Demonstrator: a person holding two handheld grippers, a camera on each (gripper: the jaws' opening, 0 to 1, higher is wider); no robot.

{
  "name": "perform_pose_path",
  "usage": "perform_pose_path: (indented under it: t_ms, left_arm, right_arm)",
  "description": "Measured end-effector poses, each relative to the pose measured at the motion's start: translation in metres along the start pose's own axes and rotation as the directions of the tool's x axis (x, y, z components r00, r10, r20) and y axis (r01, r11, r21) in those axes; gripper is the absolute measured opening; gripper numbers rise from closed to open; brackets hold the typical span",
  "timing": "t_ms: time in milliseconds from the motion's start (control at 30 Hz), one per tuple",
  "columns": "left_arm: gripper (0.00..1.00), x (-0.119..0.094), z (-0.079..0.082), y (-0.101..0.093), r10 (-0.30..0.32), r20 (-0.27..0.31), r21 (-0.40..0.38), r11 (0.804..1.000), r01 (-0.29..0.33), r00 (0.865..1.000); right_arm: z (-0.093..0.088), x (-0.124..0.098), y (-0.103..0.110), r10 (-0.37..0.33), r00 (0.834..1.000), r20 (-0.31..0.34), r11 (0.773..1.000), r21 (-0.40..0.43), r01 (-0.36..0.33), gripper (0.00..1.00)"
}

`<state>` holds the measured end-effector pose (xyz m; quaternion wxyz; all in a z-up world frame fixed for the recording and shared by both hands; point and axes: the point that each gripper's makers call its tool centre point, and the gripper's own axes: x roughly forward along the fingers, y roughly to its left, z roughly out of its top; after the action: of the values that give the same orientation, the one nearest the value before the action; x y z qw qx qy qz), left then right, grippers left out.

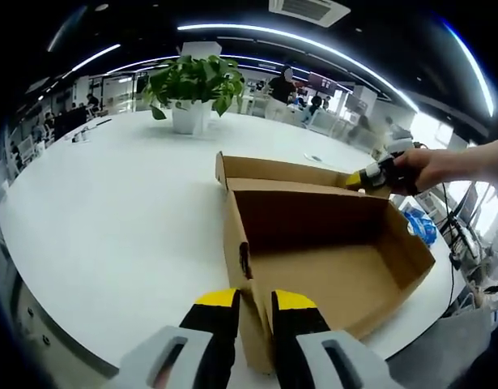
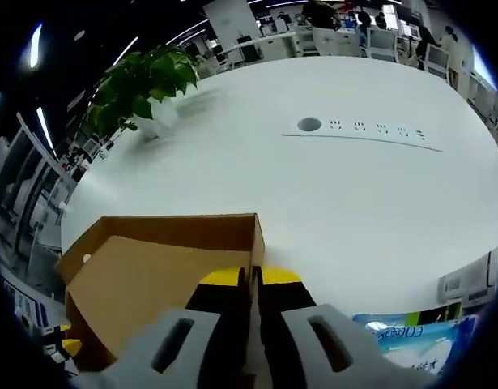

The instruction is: Operate the shoe box by opening the lid, removing the specified soft item, and placing it in the target area until the item is outside and the box remains undamaged.

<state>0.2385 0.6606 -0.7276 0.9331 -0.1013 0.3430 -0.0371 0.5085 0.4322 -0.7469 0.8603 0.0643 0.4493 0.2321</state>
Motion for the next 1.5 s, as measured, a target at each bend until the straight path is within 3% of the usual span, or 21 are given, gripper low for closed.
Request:
perform_pose_path:
  t_ms: [100,267,700,1100,1500]
  left_arm:
    - [0.15,0.0,0.0,0.0,0.002,-0.002,0.003,1.0,-0.002,1.0]
    - [0.15,0.0,0.0,0.0,0.004,-0.004,0.011,1.0,-0.003,1.0]
    - [0.14,0.0,-0.001,-0.001,0.002,-0.004,0.029,1.0,-0.002,1.0]
    - [0.13,0.0,0.0,-0.001,0.004,-0.009,0.037,0.999,-0.003,1.0]
    - [0.13,0.001,0.0,-0.001,0.0,-0.016,0.031,1.0,0.0,1.0]
  right_arm:
    - [-0.005,-0.022,0.015,-0.003,1.0,0.014,1.0,-0.003,0.004,0.04]
    - [0.005,-0.038,0.025,-0.001,0.998,0.058,1.0,-0.015,0.002,0.03]
    - [0.023,-0.069,0.026,0.002,0.992,0.127,0.993,-0.12,0.013,0.02]
    - [0.035,-0.104,0.027,0.026,0.975,0.219,0.978,-0.208,0.021,0.02]
    - [0.03,-0.144,0.043,0.048,0.953,0.298,0.96,-0.279,0.039,0.01]
